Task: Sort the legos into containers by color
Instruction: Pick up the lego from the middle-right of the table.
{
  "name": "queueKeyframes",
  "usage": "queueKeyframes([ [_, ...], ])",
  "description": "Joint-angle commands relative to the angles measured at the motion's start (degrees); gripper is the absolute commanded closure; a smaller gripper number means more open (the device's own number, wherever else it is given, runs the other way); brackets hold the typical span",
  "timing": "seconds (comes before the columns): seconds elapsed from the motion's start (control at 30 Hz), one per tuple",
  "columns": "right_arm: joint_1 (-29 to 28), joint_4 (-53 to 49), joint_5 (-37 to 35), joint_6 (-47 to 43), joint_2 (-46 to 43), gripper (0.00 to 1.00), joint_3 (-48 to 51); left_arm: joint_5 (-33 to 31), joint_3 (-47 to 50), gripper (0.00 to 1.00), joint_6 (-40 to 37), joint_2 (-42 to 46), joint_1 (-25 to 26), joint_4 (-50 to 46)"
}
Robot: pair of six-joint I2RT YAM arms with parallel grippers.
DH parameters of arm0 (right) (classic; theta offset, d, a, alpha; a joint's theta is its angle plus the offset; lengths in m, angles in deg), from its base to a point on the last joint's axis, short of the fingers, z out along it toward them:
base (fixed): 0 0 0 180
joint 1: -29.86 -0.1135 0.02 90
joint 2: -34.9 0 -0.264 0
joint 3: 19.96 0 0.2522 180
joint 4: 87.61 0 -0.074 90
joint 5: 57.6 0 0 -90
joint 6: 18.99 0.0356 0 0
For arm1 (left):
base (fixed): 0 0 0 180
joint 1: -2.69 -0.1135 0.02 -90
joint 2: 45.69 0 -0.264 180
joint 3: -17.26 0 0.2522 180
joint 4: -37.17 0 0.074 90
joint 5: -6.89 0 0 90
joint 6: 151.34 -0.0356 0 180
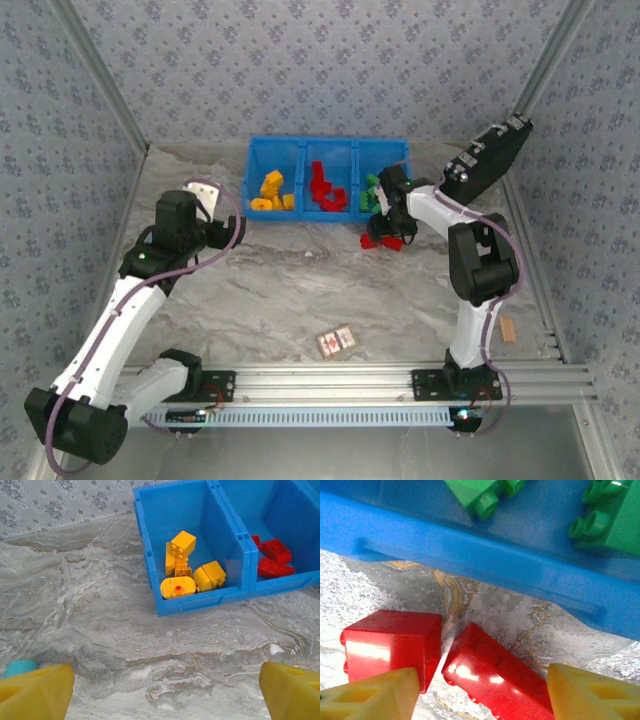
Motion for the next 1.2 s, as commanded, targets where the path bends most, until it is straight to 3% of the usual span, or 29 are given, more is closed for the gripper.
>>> queueKeyframes([
  [0.0, 0.47, 0.21, -2.48, 0.35, 3.23, 0.34, 1.45, -0.67, -0.69, 0.05, 0.41, 0.18, -0.39, 0.63],
  [0.2, 0.56, -1.43, -4.68, 1.54, 2.26, 0.46, 3.82, -0.38, -0.55, 0.05, 0.49, 0.69, -0.42, 0.38],
  [0.43, 0.43, -3.06, -5.71, 3.28, -0.66, 0.44, 8.05, -0.48, 0.18, 0.05, 0.78, 2.27, -0.4, 0.29],
  [0.73, -0.17, -1.59, -5.42, 3.34, -0.26, 0.51, 6.49, -0.47, 0.77, 0.05, 0.77, 3.6, -0.39, 0.35],
  [1.0, -1.43, -2.18, -5.03, 2.36, 3.4, 0.71, 2.09, -0.58, 1.39, 0.05, 0.37, 3.54, -0.4, 0.61],
  [1.17, -2.88, -2.99, -5.52, 2.36, 2.51, 0.78, 1.9, -0.19, 1.77, 0.05, -0.06, 3.34, -0.42, 1.18],
])
